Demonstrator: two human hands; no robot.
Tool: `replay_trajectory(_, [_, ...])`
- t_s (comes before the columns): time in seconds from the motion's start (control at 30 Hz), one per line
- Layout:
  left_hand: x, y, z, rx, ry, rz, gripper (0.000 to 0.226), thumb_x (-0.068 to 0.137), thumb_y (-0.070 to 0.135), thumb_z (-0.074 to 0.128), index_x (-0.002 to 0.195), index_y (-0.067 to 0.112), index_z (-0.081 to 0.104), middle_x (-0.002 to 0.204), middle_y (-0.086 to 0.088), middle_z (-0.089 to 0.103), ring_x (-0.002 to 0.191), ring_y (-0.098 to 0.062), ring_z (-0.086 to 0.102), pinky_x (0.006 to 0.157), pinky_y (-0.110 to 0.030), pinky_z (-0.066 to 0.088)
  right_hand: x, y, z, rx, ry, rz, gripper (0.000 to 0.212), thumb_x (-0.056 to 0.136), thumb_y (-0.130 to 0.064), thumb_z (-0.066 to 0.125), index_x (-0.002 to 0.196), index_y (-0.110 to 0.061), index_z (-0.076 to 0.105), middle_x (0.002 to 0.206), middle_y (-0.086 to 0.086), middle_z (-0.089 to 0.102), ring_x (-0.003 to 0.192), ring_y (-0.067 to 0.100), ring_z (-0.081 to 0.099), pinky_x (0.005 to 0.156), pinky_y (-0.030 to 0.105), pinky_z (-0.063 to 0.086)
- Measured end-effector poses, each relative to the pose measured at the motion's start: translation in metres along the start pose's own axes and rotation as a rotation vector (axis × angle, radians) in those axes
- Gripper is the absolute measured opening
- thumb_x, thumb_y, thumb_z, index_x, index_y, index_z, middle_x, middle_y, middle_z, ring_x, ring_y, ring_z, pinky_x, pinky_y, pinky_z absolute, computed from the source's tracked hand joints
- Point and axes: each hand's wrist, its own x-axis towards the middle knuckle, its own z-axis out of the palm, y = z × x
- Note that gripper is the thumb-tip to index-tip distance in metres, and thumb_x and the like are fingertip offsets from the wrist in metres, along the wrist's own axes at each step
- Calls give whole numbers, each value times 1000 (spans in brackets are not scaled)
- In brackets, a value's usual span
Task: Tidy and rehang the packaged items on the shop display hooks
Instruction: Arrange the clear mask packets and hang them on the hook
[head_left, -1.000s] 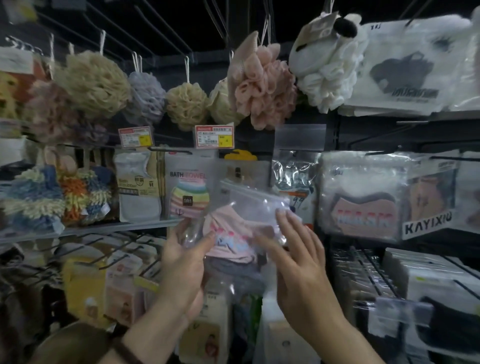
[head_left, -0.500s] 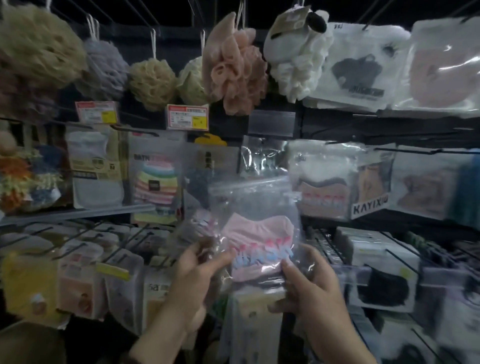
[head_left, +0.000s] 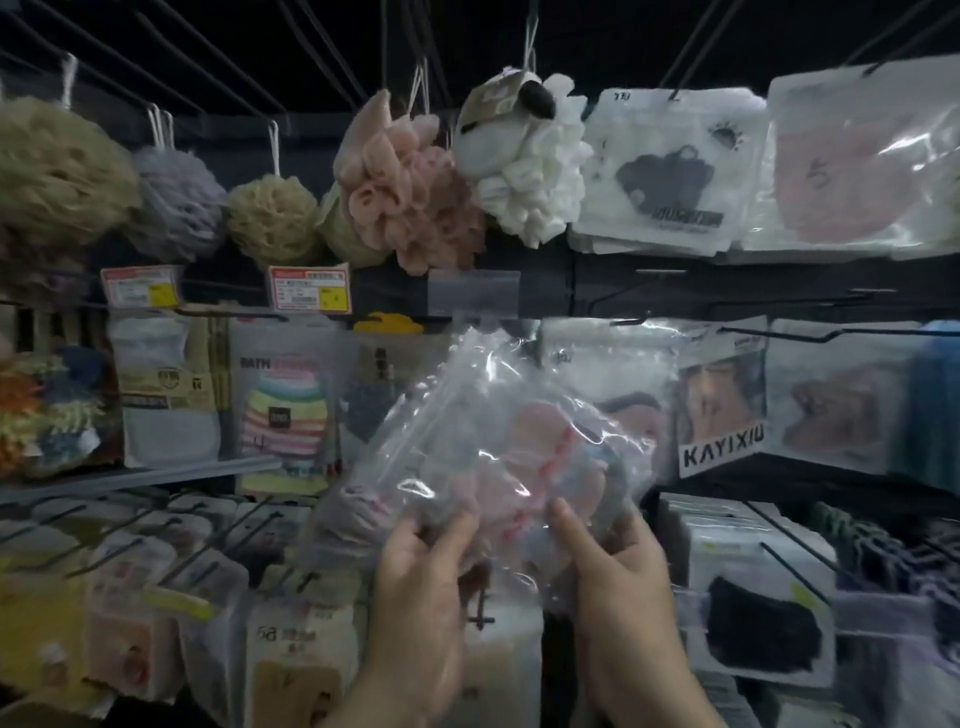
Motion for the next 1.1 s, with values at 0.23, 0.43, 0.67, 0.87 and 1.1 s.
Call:
replay_trajectory(0.23, [34,34,0,368,-130,15,35,99,2,63,134,10,66,117,-15,80,91,-32,82,64,-48,69,29,-68,-59,-207,-168,-42,27,87,-18,81,108,-5,72,101,28,79,84,52,77,63,50,63])
replay_trajectory(0.43, [30,0,31,500,-190,-32,79,109,19,56,171,34,11,151,30,40,112,-25,74,61,-50,68,46,-79,-83,-264,-186,-167,19,98,-38,66,110,-24,74,100,15,82,84,39,81,74,55,65])
replay_trajectory(0.67, [36,-24,49,493,-140,76,42,97,35,66,120,0,61,113,-10,63,78,-29,73,61,-51,68,53,-88,-115,-285,-243,-241,20,105,-26,58,124,-28,67,104,9,81,87,39,79,70,51,66])
replay_trajectory(0.87, [32,-31,58,558,-156,129,20,111,30,53,129,26,61,123,5,74,87,-40,81,63,-46,68,56,-79,-120,-241,-208,-338,42,107,-13,54,148,-25,58,123,9,78,102,27,80,76,35,67])
replay_trajectory(1.1, [38,-31,60,561,-144,118,20,113,36,44,112,30,63,129,-19,59,99,-58,69,53,-41,66,48,-61,-108,-261,-98,-407,61,108,-19,52,160,-48,38,151,-6,63,134,18,66,105,50,58])
